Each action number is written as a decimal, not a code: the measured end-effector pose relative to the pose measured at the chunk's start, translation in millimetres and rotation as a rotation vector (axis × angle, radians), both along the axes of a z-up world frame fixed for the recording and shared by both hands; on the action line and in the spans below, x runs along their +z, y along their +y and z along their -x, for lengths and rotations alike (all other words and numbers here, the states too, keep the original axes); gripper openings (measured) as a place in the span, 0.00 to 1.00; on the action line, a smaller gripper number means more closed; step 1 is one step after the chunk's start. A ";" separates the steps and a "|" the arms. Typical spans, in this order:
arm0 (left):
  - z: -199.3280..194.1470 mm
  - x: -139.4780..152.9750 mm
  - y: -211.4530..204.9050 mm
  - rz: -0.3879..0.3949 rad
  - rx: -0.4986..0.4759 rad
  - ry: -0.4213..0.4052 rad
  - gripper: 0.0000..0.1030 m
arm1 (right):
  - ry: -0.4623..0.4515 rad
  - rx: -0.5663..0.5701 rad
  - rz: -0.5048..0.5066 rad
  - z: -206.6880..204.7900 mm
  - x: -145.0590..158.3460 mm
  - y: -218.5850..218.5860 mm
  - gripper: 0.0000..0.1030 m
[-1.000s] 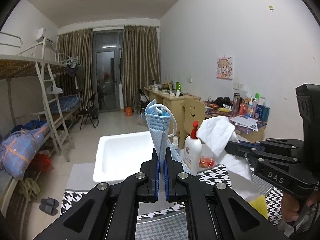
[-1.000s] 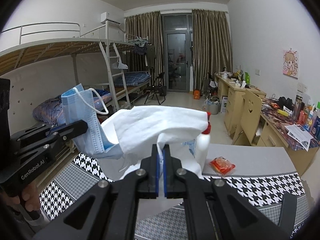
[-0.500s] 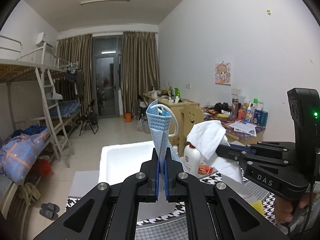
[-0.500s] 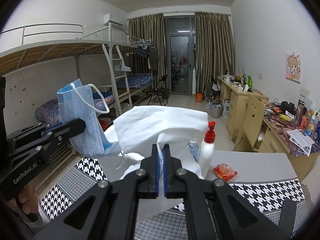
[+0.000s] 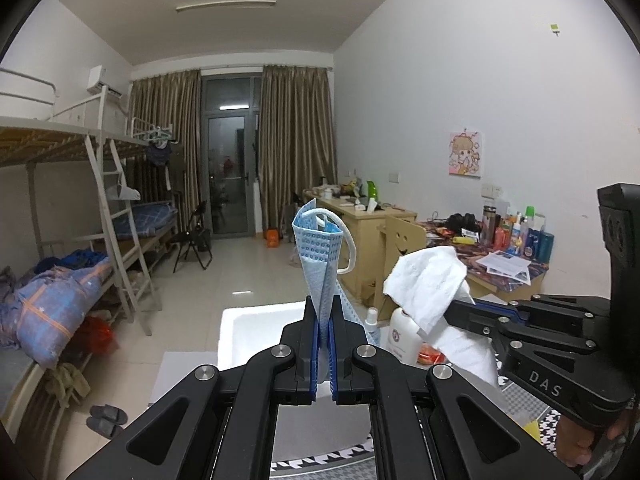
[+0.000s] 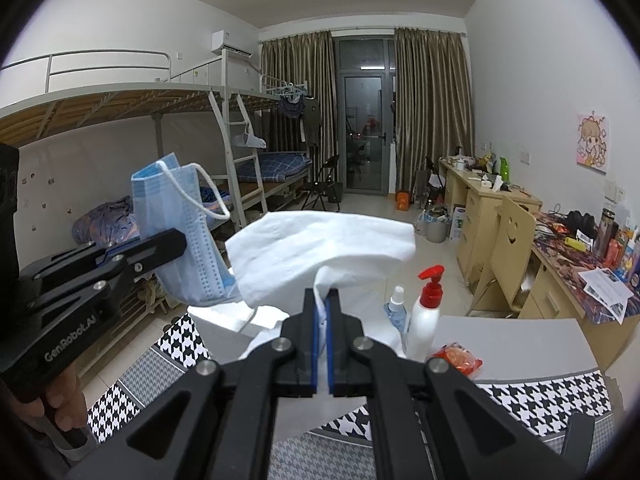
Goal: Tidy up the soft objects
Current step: 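Carry the blue mask over the white foam box with the left gripper, then open the left gripper to drop the blue mask into the foam box, then lower the white tissue into the foam box and open the right gripper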
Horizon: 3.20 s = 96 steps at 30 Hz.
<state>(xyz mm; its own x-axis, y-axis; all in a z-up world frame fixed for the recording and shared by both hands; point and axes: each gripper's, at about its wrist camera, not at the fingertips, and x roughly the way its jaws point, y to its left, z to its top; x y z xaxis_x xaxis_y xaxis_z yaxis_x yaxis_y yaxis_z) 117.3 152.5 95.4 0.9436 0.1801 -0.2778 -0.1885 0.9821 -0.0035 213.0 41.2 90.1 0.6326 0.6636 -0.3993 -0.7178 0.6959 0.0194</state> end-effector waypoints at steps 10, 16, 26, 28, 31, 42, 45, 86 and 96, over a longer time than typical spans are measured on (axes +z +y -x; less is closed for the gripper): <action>-30.8 -7.8 18.3 0.007 0.053 0.045 0.04 | 0.002 -0.010 0.000 -9.0 5.2 9.0 0.05; -47.0 -18.1 24.9 0.007 0.084 0.087 0.04 | 0.020 -0.009 0.014 -14.6 1.8 15.8 0.05; -68.6 -34.2 39.7 0.037 0.093 0.144 0.04 | 0.036 -0.017 0.041 -21.2 -2.2 21.9 0.05; -72.8 -38.0 44.4 0.050 0.093 0.157 0.04 | 0.038 -0.021 0.046 -22.9 -2.6 23.0 0.05; -82.3 -43.9 48.1 0.061 0.092 0.182 0.04 | 0.041 -0.022 0.050 -24.5 -3.7 24.6 0.05; -102.2 -62.2 60.2 0.081 0.094 0.264 0.51 | 0.051 -0.037 0.064 -30.6 -7.5 26.5 0.05; -98.2 -64.1 67.2 0.111 0.116 0.255 0.64 | 0.051 -0.047 0.068 -32.4 -8.5 27.7 0.05; -18.0 -61.0 98.7 0.089 0.368 0.163 0.99 | 0.113 0.042 0.126 -57.5 -20.2 112.1 0.05; -16.6 -64.5 100.7 0.096 0.368 0.168 0.99 | 0.163 0.049 0.139 -68.7 -37.1 126.7 0.05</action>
<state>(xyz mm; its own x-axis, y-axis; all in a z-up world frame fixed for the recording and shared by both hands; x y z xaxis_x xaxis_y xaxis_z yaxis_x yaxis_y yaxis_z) 133.8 253.2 30.9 0.7615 0.4626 -0.4540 -0.5324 0.8459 -0.0312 281.7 167.8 53.1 0.5209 0.6237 -0.5829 -0.7461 0.6644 0.0442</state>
